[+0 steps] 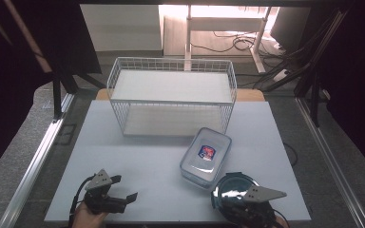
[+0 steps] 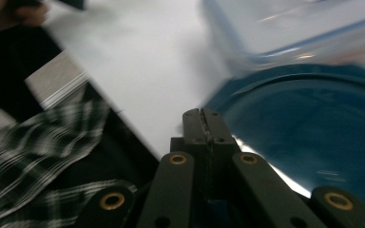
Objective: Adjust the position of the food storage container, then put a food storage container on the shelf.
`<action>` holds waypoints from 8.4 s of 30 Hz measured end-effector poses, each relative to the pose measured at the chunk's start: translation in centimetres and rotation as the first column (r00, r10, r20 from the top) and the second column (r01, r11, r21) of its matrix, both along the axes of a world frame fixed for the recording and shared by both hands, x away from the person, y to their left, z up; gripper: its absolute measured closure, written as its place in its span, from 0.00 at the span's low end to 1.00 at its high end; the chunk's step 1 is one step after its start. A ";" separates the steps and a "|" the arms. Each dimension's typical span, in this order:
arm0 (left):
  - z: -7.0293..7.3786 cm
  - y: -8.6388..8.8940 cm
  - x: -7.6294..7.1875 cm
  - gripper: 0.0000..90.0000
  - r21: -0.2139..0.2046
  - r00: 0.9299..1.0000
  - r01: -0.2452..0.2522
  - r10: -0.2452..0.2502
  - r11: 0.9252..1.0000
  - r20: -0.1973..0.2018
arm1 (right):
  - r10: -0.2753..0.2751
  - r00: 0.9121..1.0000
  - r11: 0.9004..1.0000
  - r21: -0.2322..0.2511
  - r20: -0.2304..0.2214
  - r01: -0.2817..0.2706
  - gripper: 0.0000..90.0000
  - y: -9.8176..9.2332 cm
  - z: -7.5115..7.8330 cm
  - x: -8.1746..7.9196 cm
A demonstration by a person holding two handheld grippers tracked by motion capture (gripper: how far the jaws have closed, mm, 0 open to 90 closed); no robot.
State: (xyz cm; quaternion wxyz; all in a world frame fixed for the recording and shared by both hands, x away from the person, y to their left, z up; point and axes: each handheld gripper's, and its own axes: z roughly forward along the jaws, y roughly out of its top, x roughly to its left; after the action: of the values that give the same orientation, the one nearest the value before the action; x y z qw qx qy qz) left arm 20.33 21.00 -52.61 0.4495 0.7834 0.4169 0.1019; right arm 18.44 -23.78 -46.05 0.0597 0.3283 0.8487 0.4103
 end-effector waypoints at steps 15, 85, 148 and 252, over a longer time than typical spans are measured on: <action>0.0 0.0 0.0 0.07 0.011 1.000 -0.012 0.012 1.000 -0.004 | 0.062 0.996 0.997 -0.032 -0.070 -0.065 1.00 1.6 -1.4 -0.2; -0.5 -0.1 1.0 0.08 -0.048 0.999 0.000 -0.002 0.999 -0.046 | 0.000 0.999 0.997 -0.082 0.038 0.003 1.00 8.2 -0.7 11.3; 0.4 -2.9 9.5 1.00 0.023 0.991 -0.063 0.066 0.998 -0.117 | -0.147 0.989 0.970 -0.203 -0.032 0.138 1.00 6.6 -3.0 13.0; 1.1 -1.7 7.7 0.56 -0.345 0.952 0.111 -0.200 0.932 -0.233 | -0.028 0.957 0.977 0.195 -0.290 0.088 0.58 3.4 -1.9 12.2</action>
State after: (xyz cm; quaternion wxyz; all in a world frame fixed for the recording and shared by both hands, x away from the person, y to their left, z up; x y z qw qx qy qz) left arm 28.04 19.33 -51.49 0.5205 0.7351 0.4203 -0.1101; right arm 30.68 -20.33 -47.96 -0.0854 0.4133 0.7913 0.4424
